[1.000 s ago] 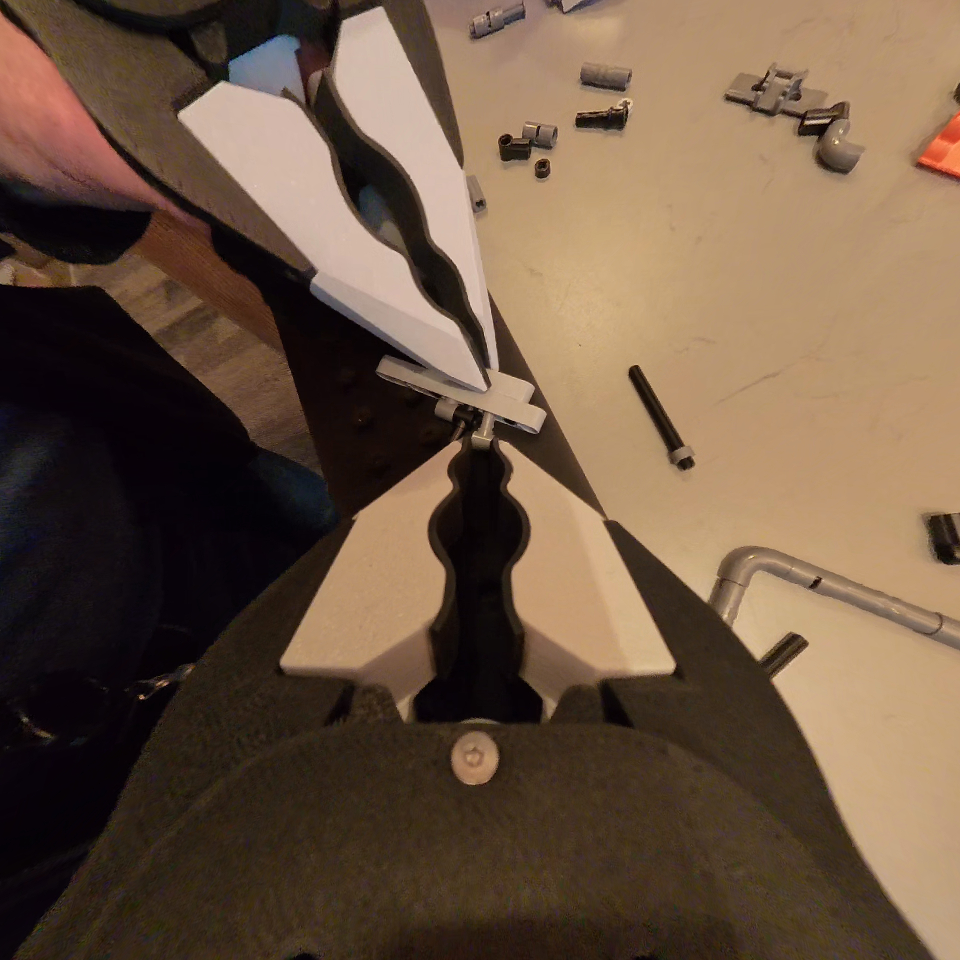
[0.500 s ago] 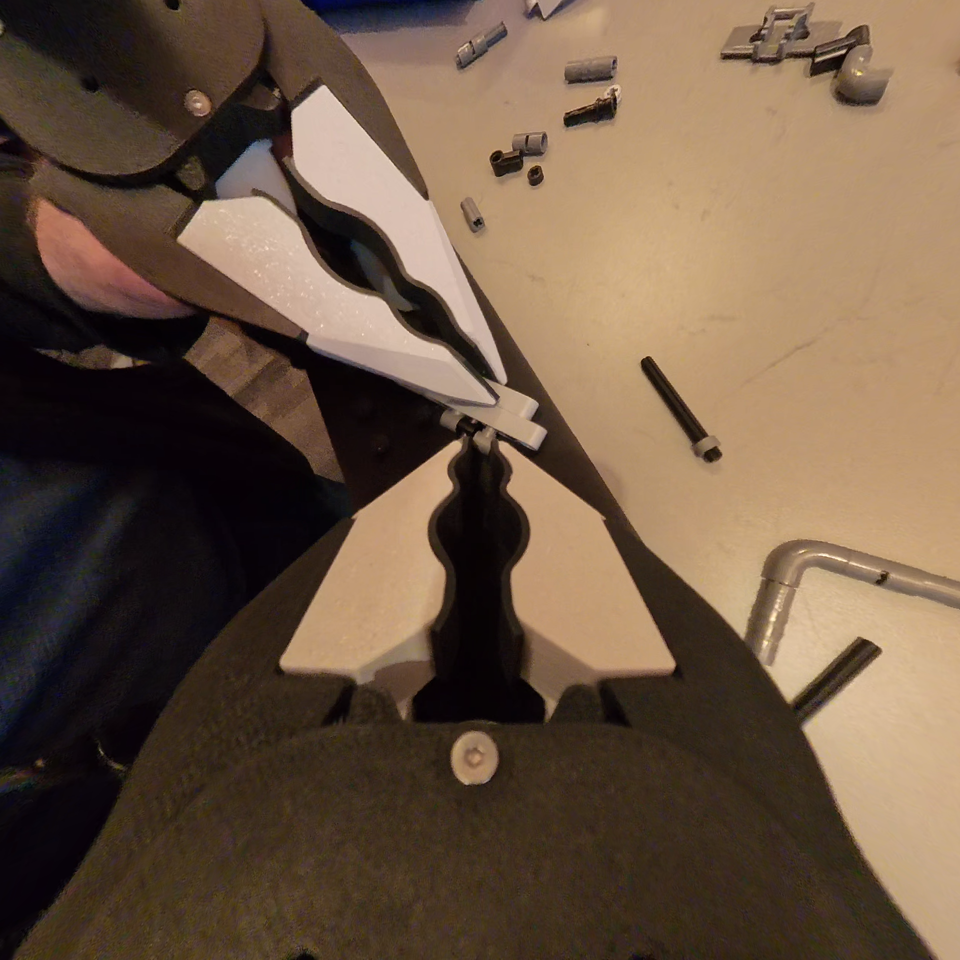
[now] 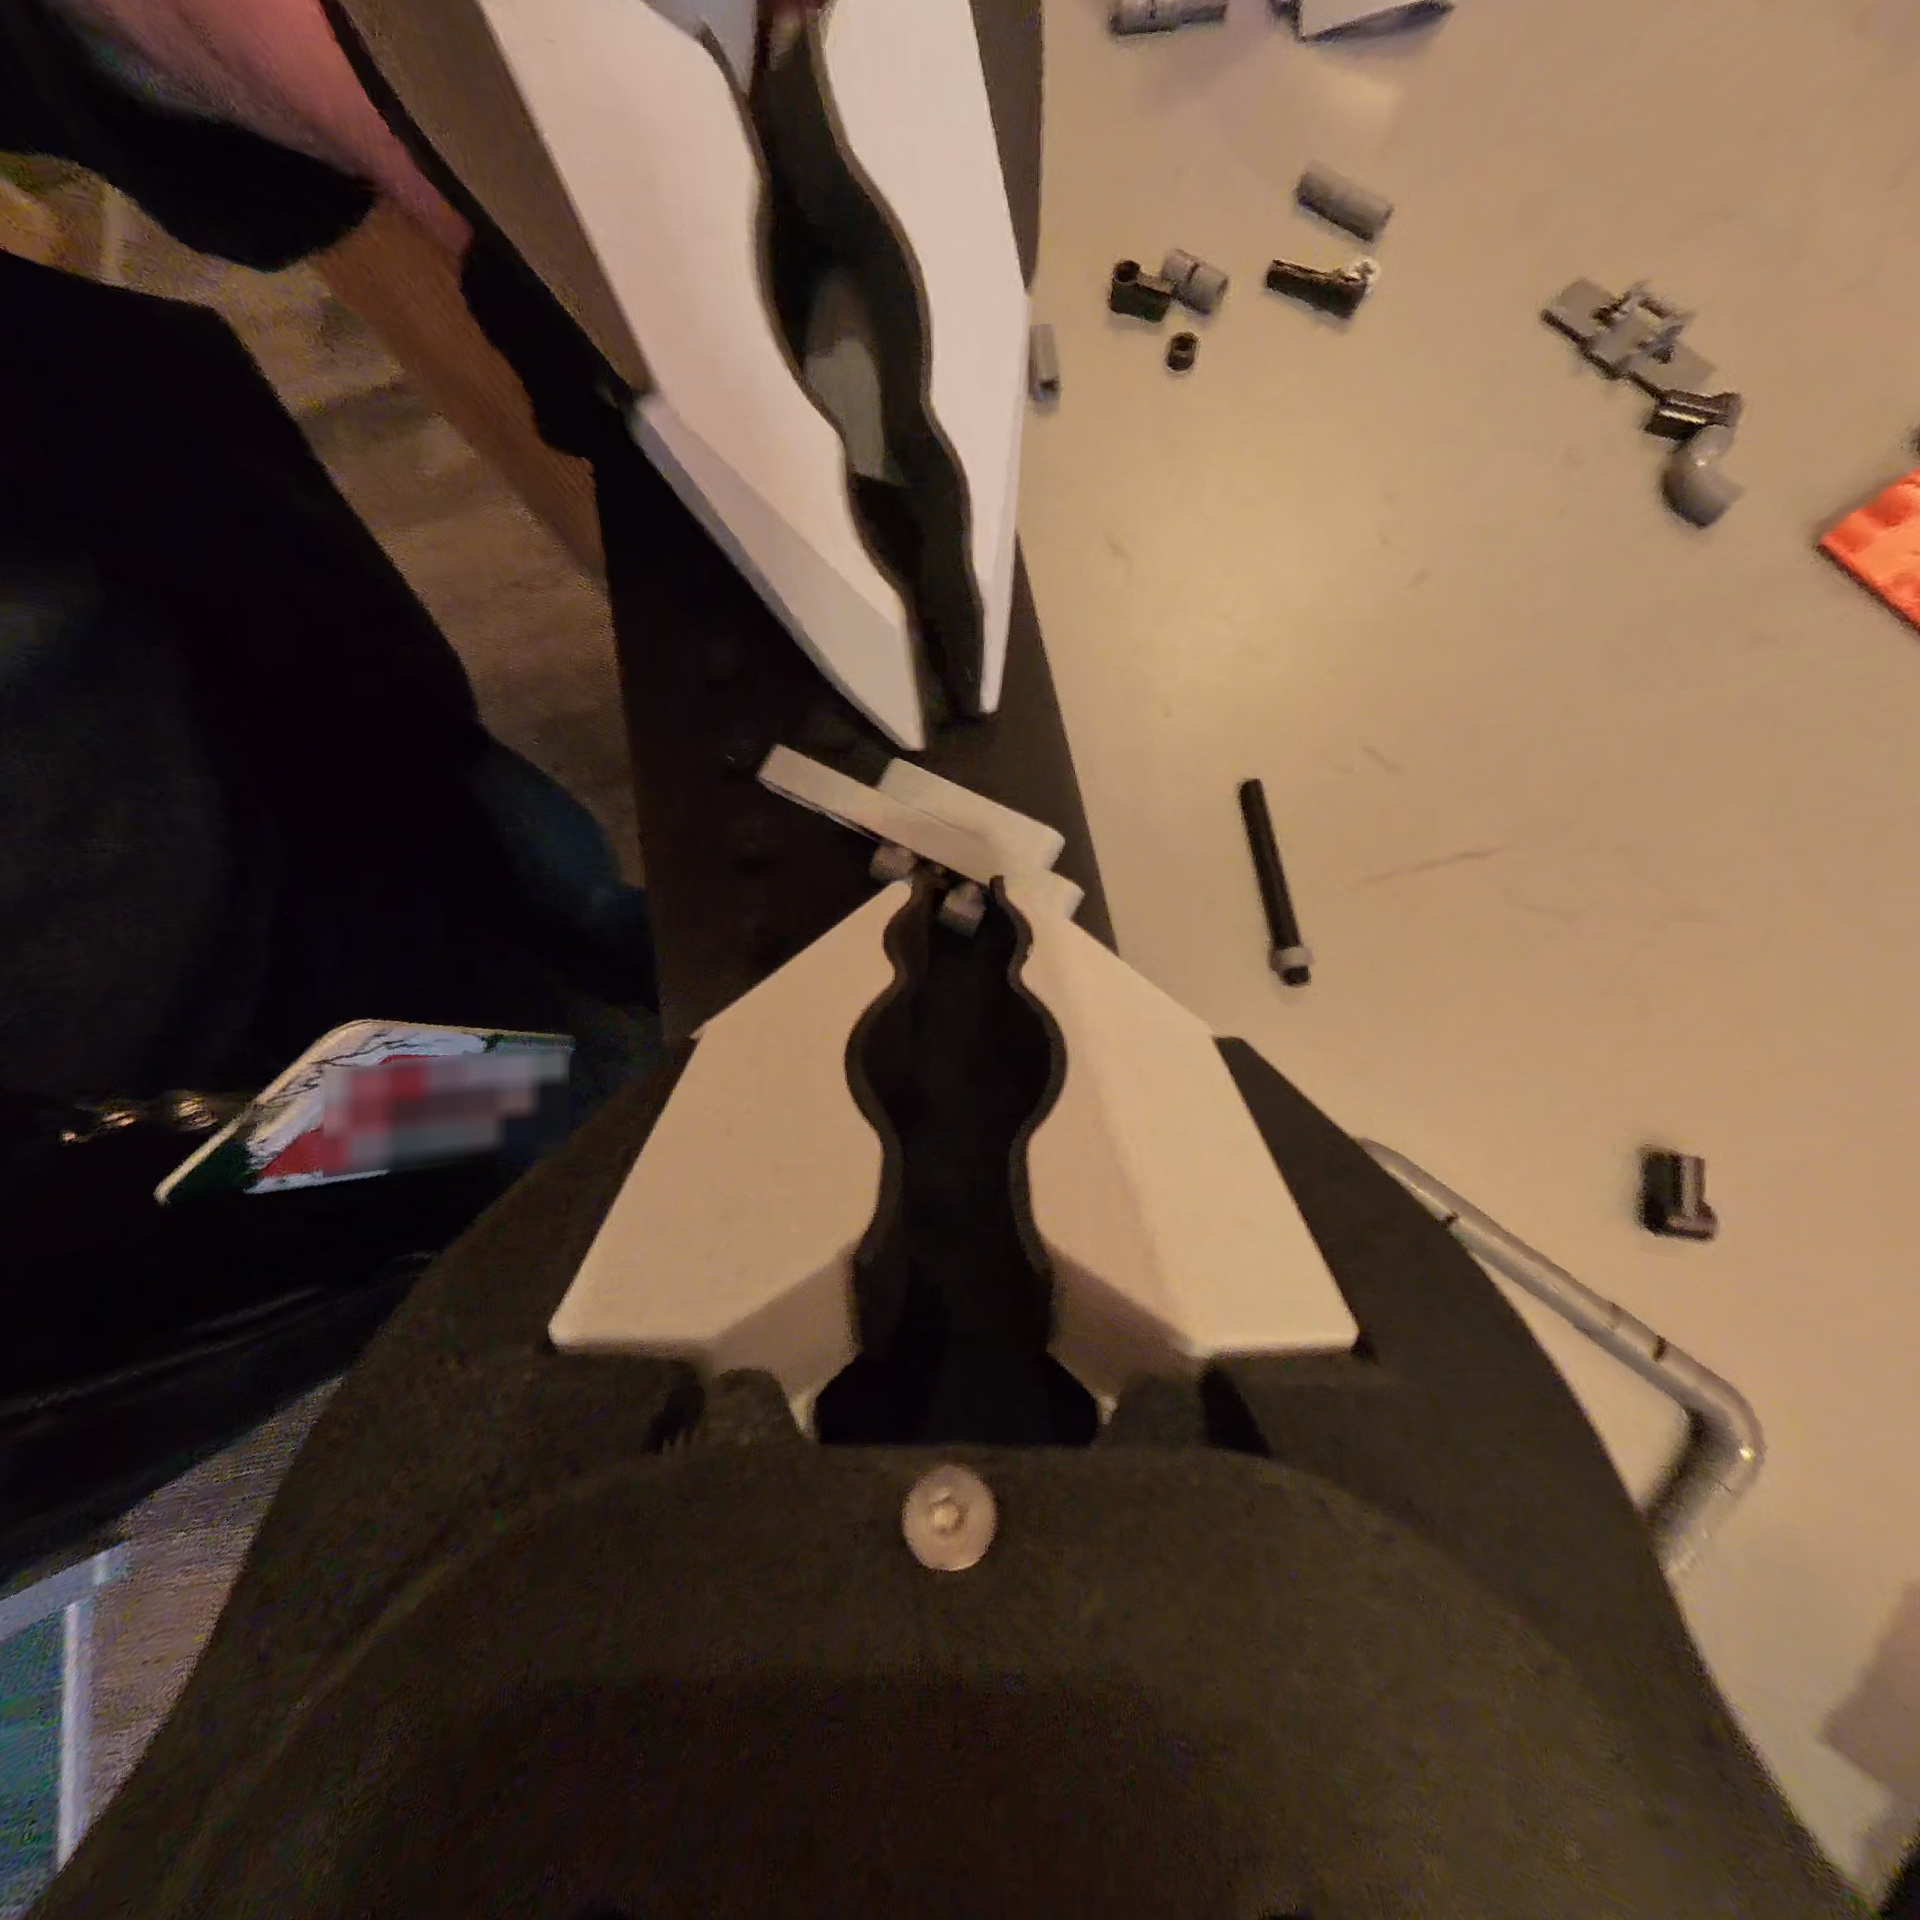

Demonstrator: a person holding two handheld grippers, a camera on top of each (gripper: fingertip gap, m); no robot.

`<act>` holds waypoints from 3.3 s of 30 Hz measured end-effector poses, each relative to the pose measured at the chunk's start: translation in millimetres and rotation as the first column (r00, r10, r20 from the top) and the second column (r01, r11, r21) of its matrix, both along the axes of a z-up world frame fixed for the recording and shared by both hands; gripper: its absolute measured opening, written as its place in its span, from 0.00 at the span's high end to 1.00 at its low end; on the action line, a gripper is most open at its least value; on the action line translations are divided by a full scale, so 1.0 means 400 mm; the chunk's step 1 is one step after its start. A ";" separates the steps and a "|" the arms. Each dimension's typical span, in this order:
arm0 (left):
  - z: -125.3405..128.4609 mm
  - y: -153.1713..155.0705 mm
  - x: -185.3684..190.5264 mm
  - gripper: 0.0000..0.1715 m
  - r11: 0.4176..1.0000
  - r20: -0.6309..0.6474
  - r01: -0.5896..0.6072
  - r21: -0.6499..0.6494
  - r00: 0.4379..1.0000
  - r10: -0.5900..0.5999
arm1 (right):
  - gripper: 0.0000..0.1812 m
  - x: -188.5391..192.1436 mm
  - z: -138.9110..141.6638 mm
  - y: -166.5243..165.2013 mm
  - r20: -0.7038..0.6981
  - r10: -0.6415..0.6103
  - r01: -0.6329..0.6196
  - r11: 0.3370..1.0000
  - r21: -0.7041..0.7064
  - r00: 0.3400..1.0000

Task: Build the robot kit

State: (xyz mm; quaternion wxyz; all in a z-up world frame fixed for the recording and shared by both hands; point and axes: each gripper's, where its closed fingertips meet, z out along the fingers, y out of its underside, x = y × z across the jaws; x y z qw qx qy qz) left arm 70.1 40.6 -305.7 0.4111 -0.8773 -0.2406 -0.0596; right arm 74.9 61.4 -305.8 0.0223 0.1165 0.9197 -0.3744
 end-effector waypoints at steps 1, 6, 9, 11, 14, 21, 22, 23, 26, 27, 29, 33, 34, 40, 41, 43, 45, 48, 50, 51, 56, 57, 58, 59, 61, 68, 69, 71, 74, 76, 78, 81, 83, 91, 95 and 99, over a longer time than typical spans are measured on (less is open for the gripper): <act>0.013 0.001 0.005 0.94 1.000 0.018 -0.001 0.022 1.000 0.000 | 0.95 -0.002 -0.006 0.001 -0.007 -0.006 0.007 1.000 0.009 1.000; 0.001 0.016 0.060 0.79 0.998 0.019 0.039 -0.055 0.999 -0.038 | 0.97 0.002 -0.005 0.000 0.037 -0.024 0.024 1.000 -0.004 0.999; -0.018 0.024 0.057 0.81 0.992 -0.055 0.020 -0.121 0.998 -0.027 | 0.95 -0.004 0.020 0.014 0.037 0.009 -0.008 0.999 -0.037 0.999; -0.018 0.023 0.044 0.87 0.990 -0.080 0.015 -0.143 0.996 -0.027 | 0.95 -0.021 0.001 0.050 -0.035 0.029 -0.026 0.997 0.074 0.999; -0.018 0.030 0.055 0.88 0.986 -0.050 0.099 -0.137 0.993 -0.107 | 0.90 -0.024 0.020 0.043 -0.110 0.104 -0.097 0.993 0.069 0.988; -0.019 0.030 0.080 0.89 0.921 -0.050 0.353 -0.162 0.930 -0.365 | 0.80 0.015 0.003 0.024 -0.081 0.345 -0.338 0.937 0.087 0.935; -0.019 0.030 0.081 0.89 0.916 -0.049 0.370 -0.157 0.923 -0.381 | 0.80 0.018 -0.007 0.026 -0.064 0.363 -0.357 0.929 0.094 0.929; -0.019 0.030 0.081 0.89 0.912 -0.050 0.381 -0.156 0.919 -0.392 | 0.82 0.021 -0.012 0.025 -0.055 0.378 -0.373 0.923 0.092 0.924; -0.019 0.029 0.079 0.89 0.904 -0.053 0.398 -0.158 0.911 -0.410 | 0.86 0.037 -0.016 0.022 -0.038 0.421 -0.417 0.905 0.080 0.906; -0.019 0.029 0.079 0.89 0.904 -0.049 0.398 -0.157 0.911 -0.409 | 0.86 0.038 -0.016 0.021 -0.038 0.423 -0.419 0.904 0.080 0.905; -0.020 0.028 0.080 0.89 0.900 -0.057 0.405 -0.159 0.907 -0.418 | 0.86 0.039 -0.016 0.020 -0.021 0.423 -0.420 0.904 0.075 0.906; -0.020 0.031 0.080 0.90 0.897 -0.055 0.411 -0.166 0.904 -0.424 | 0.87 0.044 -0.017 0.019 0.034 0.421 -0.423 0.903 0.079 0.906; -0.021 0.032 0.080 0.90 0.899 -0.053 0.406 -0.164 0.906 -0.419 | 0.88 0.044 -0.017 0.018 0.060 0.419 -0.423 0.903 0.077 0.906; -0.023 0.034 0.080 0.91 0.902 -0.069 0.396 -0.170 0.909 -0.412 | 0.93 0.040 -0.019 0.011 0.143 0.381 -0.394 0.916 0.079 0.914; -0.024 0.034 0.080 0.91 0.903 -0.065 0.393 -0.171 0.910 -0.409 | 0.93 0.040 -0.019 0.011 0.141 0.379 -0.391 0.917 0.076 0.915; -0.023 0.033 0.079 0.91 0.904 -0.066 0.389 -0.178 0.912 -0.405 | 0.93 0.038 -0.013 0.008 0.116 0.371 -0.380 0.923 0.067 0.921; -0.021 0.032 0.075 0.91 0.908 -0.066 0.382 -0.172 0.915 -0.397 | 0.86 0.033 -0.003 0.011 0.085 0.356 -0.360 0.932 0.042 0.931; -0.020 0.033 0.076 0.91 0.905 -0.057 0.390 -0.167 0.913 -0.404 | 0.81 0.039 0.002 0.020 0.074 0.366 -0.368 0.930 0.016 0.928; -0.020 0.033 0.077 0.91 0.905 -0.044 0.396 -0.158 0.913 -0.407 | 0.83 0.042 -0.018 0.020 0.056 0.369 -0.372 0.927 0.051 0.928; -0.020 0.034 0.077 0.90 0.905 -0.041 0.396 -0.157 0.913 -0.407 | 0.87 0.046 -0.018 0.015 0.043 0.375 -0.377 0.925 0.046 0.926; -0.022 0.036 0.079 0.90 0.907 -0.045 0.391 -0.154 0.914 -0.402 | 0.88 0.052 -0.019 0.009 0.106 0.346 -0.349 0.937 0.010 0.932; -0.022 0.035 0.079 0.90 0.908 -0.046 0.392 -0.151 0.914 -0.402 | 0.89 0.053 -0.019 0.007 0.104 0.347 -0.349 0.937 0.008 0.932; -0.022 0.035 0.080 0.90 0.908 -0.047 0.392 -0.150 0.914 -0.402 | 0.89 0.054 -0.020 0.006 0.104 0.348 -0.351 0.936 0.015 0.932; -0.022 0.036 0.081 0.90 0.906 -0.052 0.394 -0.155 0.913 -0.406 | 0.89 0.055 -0.020 0.005 0.108 0.349 -0.353 0.935 0.026 0.931; -0.022 0.037 0.081 0.91 0.905 -0.043 0.395 -0.157 0.913 -0.405 | 0.89 0.055 -0.022 0.003 0.121 0.347 -0.355 0.934 0.049 0.930; -0.018 0.040 0.077 0.91 0.912 -0.009 0.384 -0.147 0.921 -0.389 | 0.88 0.053 -0.013 0.000 0.137 0.308 -0.314 0.949 0.022 0.941; -0.017 0.040 0.078 0.91 0.919 -0.014 0.371 -0.134 0.926 -0.376 | 0.87 0.045 -0.008 0.009 0.112 0.281 -0.285 0.959 0.014 0.953; -0.017 0.037 0.081 0.91 0.925 -0.021 0.361 -0.119 0.930 -0.366 | 0.88 0.032 0.008 0.033 0.070 0.227 -0.227 0.974 -0.006 0.971; -0.016 0.034 0.082 0.91 0.929 -0.010 0.354 -0.105 0.934 -0.357 | 0.89 0.035 0.010 0.056 0.075 0.180 -0.180 0.984 -0.015 0.981; -0.016 0.036 0.083 0.91 0.931 -0.013 0.352 -0.102 0.935 -0.355 | 0.91 0.043 0.004 0.039 0.084 0.171 -0.169 0.985 -0.037 0.982; -0.017 0.042 0.082 0.91 0.930 -0.014 0.353 -0.102 0.934 -0.356 | 0.94 0.051 -0.020 0.029 0.073 0.178 -0.177 0.984 -0.009 0.981; -0.013 0.040 0.076 0.91 0.935 -0.015 0.338 -0.103 0.940 -0.342 | 0.95 0.045 -0.010 0.026 0.088 0.155 -0.152 0.987 -0.040 0.984; -0.013 0.030 0.069 0.91 0.939 -0.016 0.325 -0.110 0.944 -0.328 | 0.95 0.044 -0.015 0.024 0.082 0.156 -0.154 0.988 -0.032 0.984; -0.020 0.001 0.070 0.92 0.939 -0.054 0.317 -0.133 0.944 -0.327 | 0.96 0.042 -0.020 0.020 0.087 0.160 -0.158 0.987 -0.036 0.983; -0.019 0.001 0.067 0.92 0.946 -0.042 0.301 -0.117 0.951 -0.307 | 0.96 0.044 -0.020 0.018 0.093 0.145 -0.142 0.989 -0.040 0.985; -0.009 0.000 0.066 0.89 0.962 -0.015 0.262 -0.075 0.965 -0.264 | 0.96 0.047 -0.020 0.015 0.075 0.140 -0.137 0.990 -0.038 0.987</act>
